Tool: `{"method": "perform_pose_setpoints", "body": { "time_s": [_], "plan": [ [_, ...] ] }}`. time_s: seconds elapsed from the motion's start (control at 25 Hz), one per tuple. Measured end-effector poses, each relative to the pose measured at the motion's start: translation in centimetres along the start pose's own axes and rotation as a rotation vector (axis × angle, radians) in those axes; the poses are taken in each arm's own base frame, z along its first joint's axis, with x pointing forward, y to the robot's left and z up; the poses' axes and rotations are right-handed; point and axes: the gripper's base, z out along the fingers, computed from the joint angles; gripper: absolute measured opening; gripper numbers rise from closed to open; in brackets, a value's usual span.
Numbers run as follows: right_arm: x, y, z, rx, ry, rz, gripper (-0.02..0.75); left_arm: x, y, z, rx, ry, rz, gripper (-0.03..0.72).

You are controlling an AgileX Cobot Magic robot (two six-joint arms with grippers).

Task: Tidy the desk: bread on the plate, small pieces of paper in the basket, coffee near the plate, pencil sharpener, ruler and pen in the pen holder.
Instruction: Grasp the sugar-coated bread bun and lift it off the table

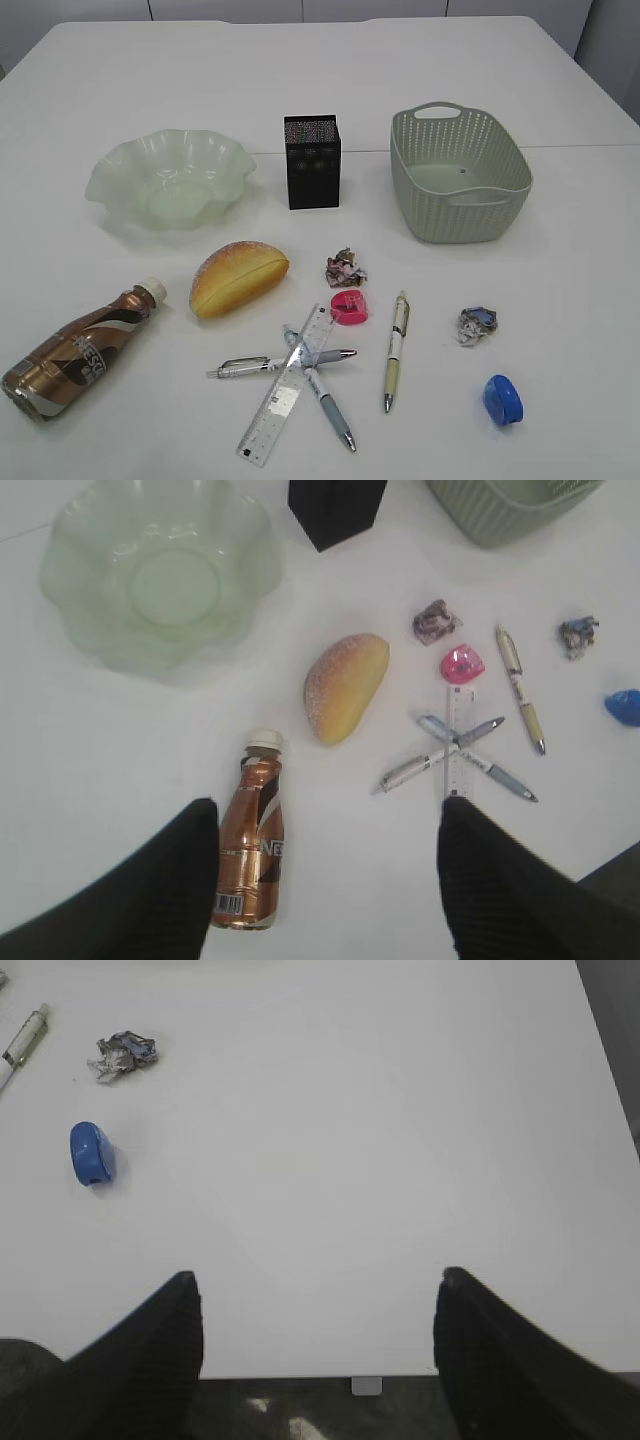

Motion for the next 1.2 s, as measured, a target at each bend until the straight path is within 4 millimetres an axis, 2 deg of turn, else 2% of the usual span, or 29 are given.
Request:
{"method": "perform_pose_setpoints", "body": {
  "time_s": [0.24, 0.44, 0.6, 0.72, 0.88, 0.96, 1.0, 1.2],
  "plan": [
    [-5.2, -0.5, -0.6, 0.046, 0.113, -0.014, 0.56, -0.7, -1.8, 4.7, -0.028, 0.129, 0.134, 0.497],
    [-11.1, -0.7, -0.8, 0.07, 0.147, -0.014, 0.56, -0.8, -1.5, 5.6, -0.08, 0.155, 0.167, 0.497],
    [-15.9, -0.5, 0.3, 0.075, 0.161, 0.032, 0.559, -1.0, -1.4, 6.1, -0.091, 0.168, 0.171, 0.497],
    [-18.5, -0.2, 1.3, 0.069, 0.172, 0.073, 0.559, -1.1, -1.3, 7.5, -0.089, 0.204, 0.171, 0.497],
    [-20.3, 0.2, 2.2, 0.04, 0.182, 0.093, 0.559, -1.1, -2.1, 10.7, -0.074, 0.278, 0.202, 0.497],
    [-20.5, 0.3, 2.6, 0.039, 0.19, 0.093, 0.559, -1.0, -2.8, 12.8, -0.066, 0.326, 0.23, 0.497],
    [-20.6, 0.3, 2.7, 0.04, 0.194, 0.094, 0.56, -0.7, -3.4, 15.2, -0.082, 0.38, 0.272, 0.5],
    [-20.6, 0.3, 2.7, 0.044, 0.193, 0.097, 0.56, -0.4, -3.6, 19.5, -0.089, 0.473, 0.296, 0.517]
  ]
}}
